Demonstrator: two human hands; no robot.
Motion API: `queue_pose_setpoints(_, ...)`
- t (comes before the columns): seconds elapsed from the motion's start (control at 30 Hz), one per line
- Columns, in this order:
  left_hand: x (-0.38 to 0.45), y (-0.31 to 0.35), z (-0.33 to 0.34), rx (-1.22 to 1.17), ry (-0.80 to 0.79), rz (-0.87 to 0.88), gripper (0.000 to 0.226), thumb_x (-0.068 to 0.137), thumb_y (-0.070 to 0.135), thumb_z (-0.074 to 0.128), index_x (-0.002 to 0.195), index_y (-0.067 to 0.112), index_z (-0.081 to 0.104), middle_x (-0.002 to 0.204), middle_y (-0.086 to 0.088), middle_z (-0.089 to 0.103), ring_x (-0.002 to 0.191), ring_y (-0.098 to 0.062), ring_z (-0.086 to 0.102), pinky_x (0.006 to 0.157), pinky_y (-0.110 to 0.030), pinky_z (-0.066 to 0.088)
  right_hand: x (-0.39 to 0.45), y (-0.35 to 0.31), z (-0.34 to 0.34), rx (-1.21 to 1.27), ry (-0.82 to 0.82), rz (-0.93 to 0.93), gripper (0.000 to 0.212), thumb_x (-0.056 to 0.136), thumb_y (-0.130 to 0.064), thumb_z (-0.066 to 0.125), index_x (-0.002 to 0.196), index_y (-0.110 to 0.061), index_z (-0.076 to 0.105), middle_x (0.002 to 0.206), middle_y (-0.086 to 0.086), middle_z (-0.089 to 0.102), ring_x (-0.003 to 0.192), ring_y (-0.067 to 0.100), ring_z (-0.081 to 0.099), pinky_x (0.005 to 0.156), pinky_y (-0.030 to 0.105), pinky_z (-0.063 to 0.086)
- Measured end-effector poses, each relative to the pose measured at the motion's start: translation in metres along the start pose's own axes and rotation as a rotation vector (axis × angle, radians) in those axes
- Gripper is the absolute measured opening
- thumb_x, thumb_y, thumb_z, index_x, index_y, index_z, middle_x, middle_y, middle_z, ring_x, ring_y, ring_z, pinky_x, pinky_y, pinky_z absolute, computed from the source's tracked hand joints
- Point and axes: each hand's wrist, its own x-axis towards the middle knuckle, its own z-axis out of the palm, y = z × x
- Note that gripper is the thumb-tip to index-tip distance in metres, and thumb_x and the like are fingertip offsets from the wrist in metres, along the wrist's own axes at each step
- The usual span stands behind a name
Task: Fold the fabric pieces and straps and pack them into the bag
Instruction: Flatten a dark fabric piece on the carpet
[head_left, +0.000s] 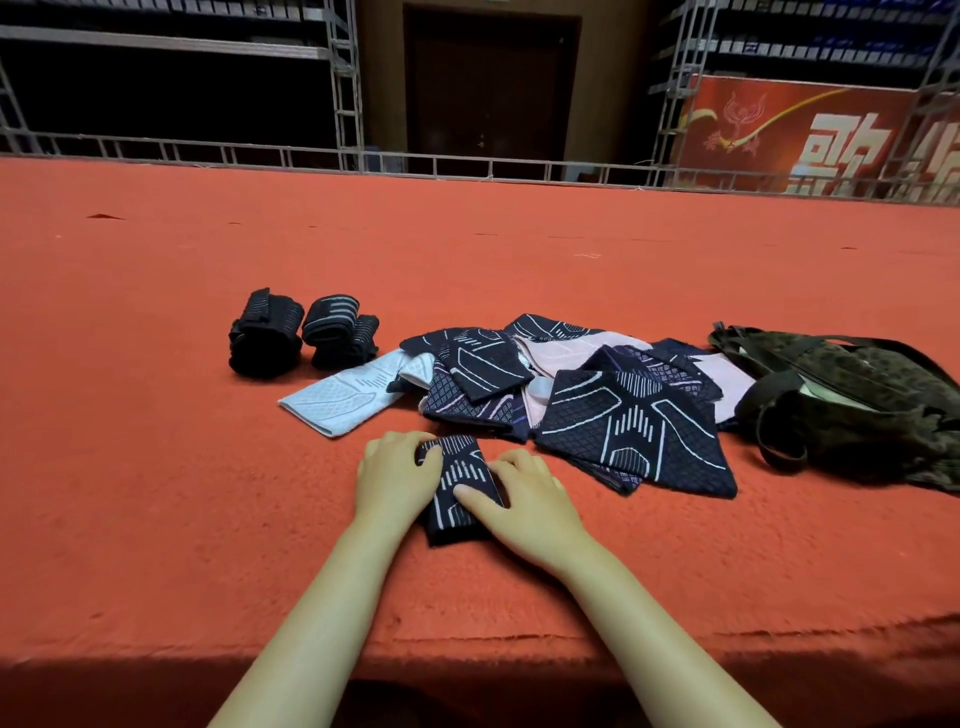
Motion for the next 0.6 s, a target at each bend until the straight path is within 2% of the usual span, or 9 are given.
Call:
queue_pose_setpoints(0.07,-0.003,0.004,-0.001,0.059,-0.028,0.043,0.032,0.094,0.028,0.043,0.122,0.028,0.058,0.124,0.0,0.057,0.119,-0.024,0.044,0.1,-0.038,0.032,0.0,0.005,0.0,0.091,0.001,-0.014,0.06,0.081,-0.069,0.042,0.117,-0.024,0.058,0.12,-0.007,0.048,0.118,0.014,0.041,0.102,0.035,0.034)
queue_pose_setpoints(0.13,-0.004,0.005,-0.002,0.049,-0.04,0.063,0.034,0.094,0.025,0.041,0.124,0.027,0.056,0.125,0.001,0.057,0.12,-0.023,0.044,0.101,-0.037,0.032,-0.002,0.01,0.0,0.191,0.012,-0.032,0.057,0.073,-0.066,0.047,0.109,-0.023,0.058,0.114,-0.008,0.052,0.112,0.012,0.045,0.1,0.034,0.037)
queue_pose_setpoints(0.2,-0.003,0.005,-0.003,-0.014,-0.074,0.088,0.036,0.091,0.021,0.042,0.123,0.025,0.056,0.123,0.001,0.059,0.117,-0.022,0.048,0.101,-0.038,0.036,-0.004,0.01,-0.001,0.294,0.011,-0.037,0.039,0.075,-0.053,0.056,0.103,-0.026,0.055,0.108,-0.009,0.058,0.107,0.011,0.05,0.098,0.037,0.041)
queue_pose_setpoints(0.27,-0.007,0.008,-0.006,-0.164,-0.095,0.1,0.033,0.087,0.016,0.045,0.116,0.024,0.057,0.115,0.003,0.062,0.107,-0.018,0.054,0.093,-0.036,0.042,-0.007,0.008,0.0,0.396,0.013,-0.058,0.023,0.079,-0.038,0.06,0.099,-0.029,0.051,0.101,-0.013,0.064,0.101,0.008,0.058,0.094,0.038,0.045)
queue_pose_setpoints(0.37,-0.014,0.011,-0.013,-0.435,-0.101,0.058,0.026,0.083,0.011,0.05,0.103,0.027,0.056,0.096,0.009,0.065,0.087,-0.013,0.061,0.081,-0.037,0.05,-0.01,0.006,-0.001,0.526,0.05,-0.109,0.022,0.083,-0.018,0.06,0.1,-0.03,0.05,0.096,-0.017,0.066,0.094,0.001,0.062,0.091,0.031,0.048)
queue_pose_setpoints(0.43,-0.016,0.009,-0.016,-0.576,-0.101,0.028,0.027,0.083,0.01,0.053,0.103,0.029,0.055,0.091,0.009,0.064,0.081,-0.012,0.063,0.072,-0.038,0.054,-0.01,0.007,-0.003,0.598,0.124,-0.117,0.027,0.084,-0.013,0.059,0.102,-0.032,0.055,0.1,-0.02,0.065,0.097,0.002,0.061,0.09,0.027,0.048)
queue_pose_setpoints(0.53,-0.014,0.002,-0.023,-0.646,-0.153,0.057,0.035,0.086,0.011,0.06,0.114,0.029,0.053,0.097,0.011,0.062,0.085,-0.002,0.061,0.068,-0.015,0.048,0.0,0.007,-0.006,0.655,0.168,-0.049,0.035,0.086,-0.005,0.061,0.102,-0.036,0.062,0.099,-0.019,0.068,0.095,0.004,0.063,0.089,0.033,0.051)
queue_pose_setpoints(0.6,-0.009,-0.007,-0.03,-0.615,-0.161,0.077,0.035,0.086,0.011,0.062,0.118,0.024,0.053,0.103,0.01,0.063,0.094,-0.004,0.061,0.071,-0.006,0.043,0.014,-0.003,-0.005,0.592,0.188,-0.043,0.033,0.084,-0.006,0.063,0.103,-0.034,0.064,0.103,-0.014,0.068,0.099,0.005,0.061,0.094,0.031,0.048)
